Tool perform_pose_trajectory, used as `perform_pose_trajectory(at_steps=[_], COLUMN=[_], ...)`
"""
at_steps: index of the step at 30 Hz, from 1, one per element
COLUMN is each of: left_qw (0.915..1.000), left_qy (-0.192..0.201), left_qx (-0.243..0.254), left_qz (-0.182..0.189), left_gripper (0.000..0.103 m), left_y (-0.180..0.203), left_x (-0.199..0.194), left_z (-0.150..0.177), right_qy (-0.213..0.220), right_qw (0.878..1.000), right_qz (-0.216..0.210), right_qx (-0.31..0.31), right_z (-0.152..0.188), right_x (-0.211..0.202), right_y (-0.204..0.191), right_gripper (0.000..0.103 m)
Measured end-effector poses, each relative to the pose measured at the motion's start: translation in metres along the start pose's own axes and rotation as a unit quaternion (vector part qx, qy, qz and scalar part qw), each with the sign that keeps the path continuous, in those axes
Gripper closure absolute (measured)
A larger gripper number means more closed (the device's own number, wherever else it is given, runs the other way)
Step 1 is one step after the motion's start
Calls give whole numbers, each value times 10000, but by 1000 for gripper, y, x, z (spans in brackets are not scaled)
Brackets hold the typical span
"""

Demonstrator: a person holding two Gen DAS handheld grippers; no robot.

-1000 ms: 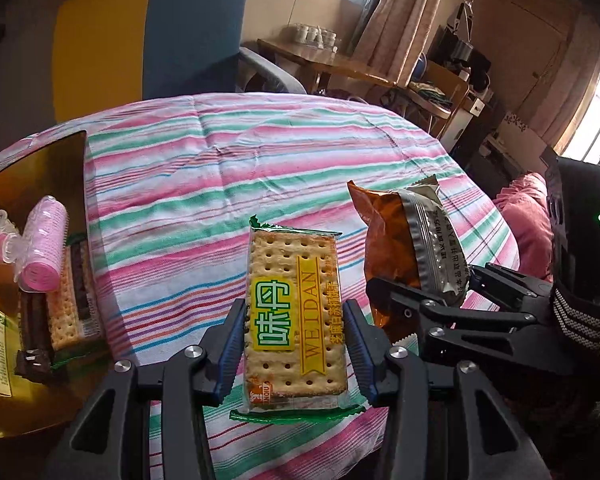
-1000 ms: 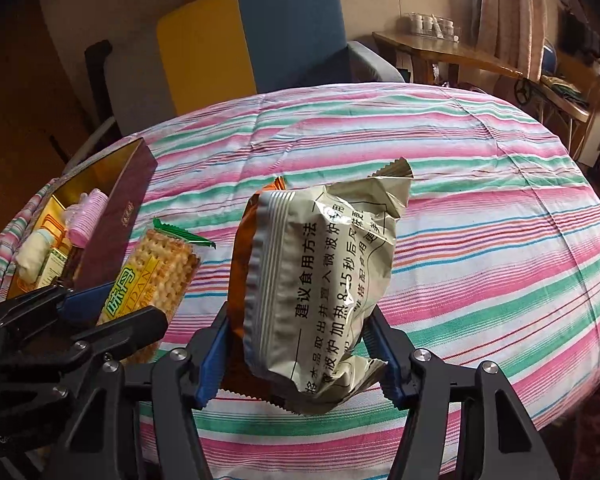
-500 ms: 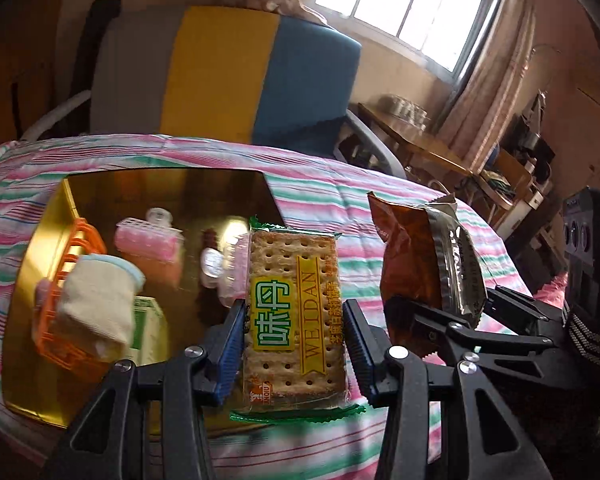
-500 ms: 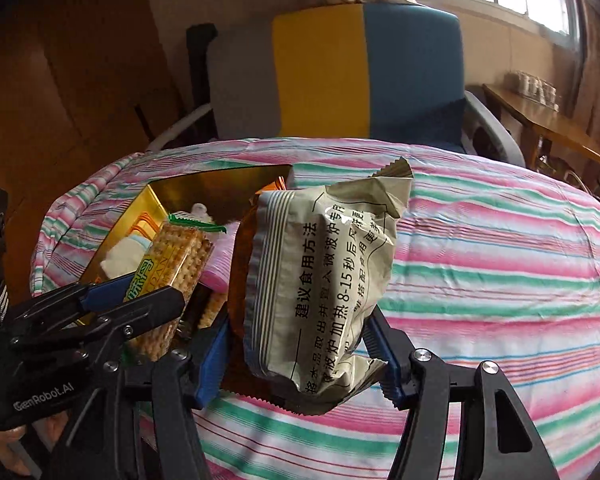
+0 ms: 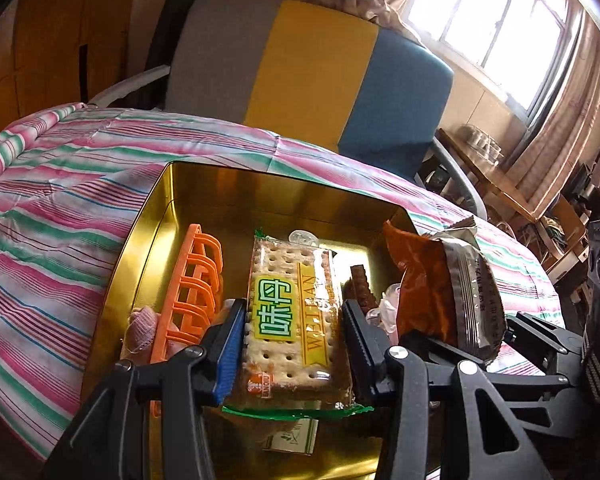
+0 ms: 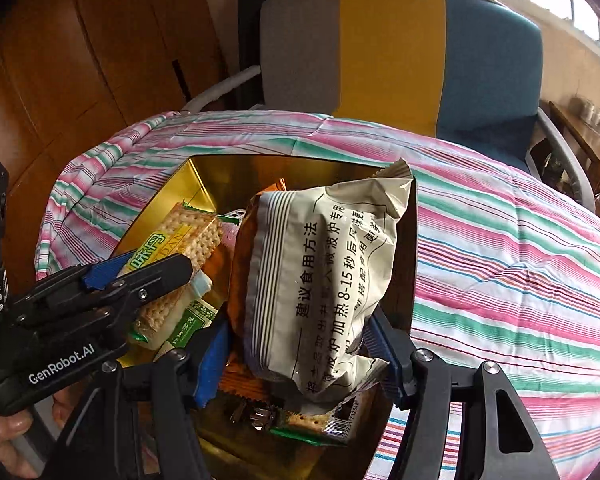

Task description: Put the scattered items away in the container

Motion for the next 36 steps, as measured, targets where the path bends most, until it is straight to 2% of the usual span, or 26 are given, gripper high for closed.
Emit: perform_pose_trajectory(at_steps=[6,12,19,31,36], left_qw=[10000,10000,9993,9946,9889], left_qy=[-4,72,214,266,230], left_qx=[-59,-35,167,447,548], left_qz=[25,-46,-275,-900,-1361], left_gripper=[55,46,40,40,40], left_y=[-5,-4,6,13,13], left_x=[6,-3,-18,-46,-61], left_z=[2,3,5,35,49], right_qy=[-71,-74,-66,61,206], right_qw=[9995,9991,9985,9994,9991], right_qz=[-275,-333,-346,45,257], right_qx=[103,267,423,330,276], right_z=[7,16,24,42,50], right_x=[2,-2,-8,-25,-36], right_y=[-1,4,8,4,-1], right_gripper=[37,37,37,30,26])
Point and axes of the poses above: each gripper's, at about its wrist camera, not at the fingertips, and x roughly the way its jaws point, y to its right, z to its underside, the point moved 5 cm from there along x, roughly the way its jaws point, and after that the axes turned 4 degrees about z, right-handed, at the moved point
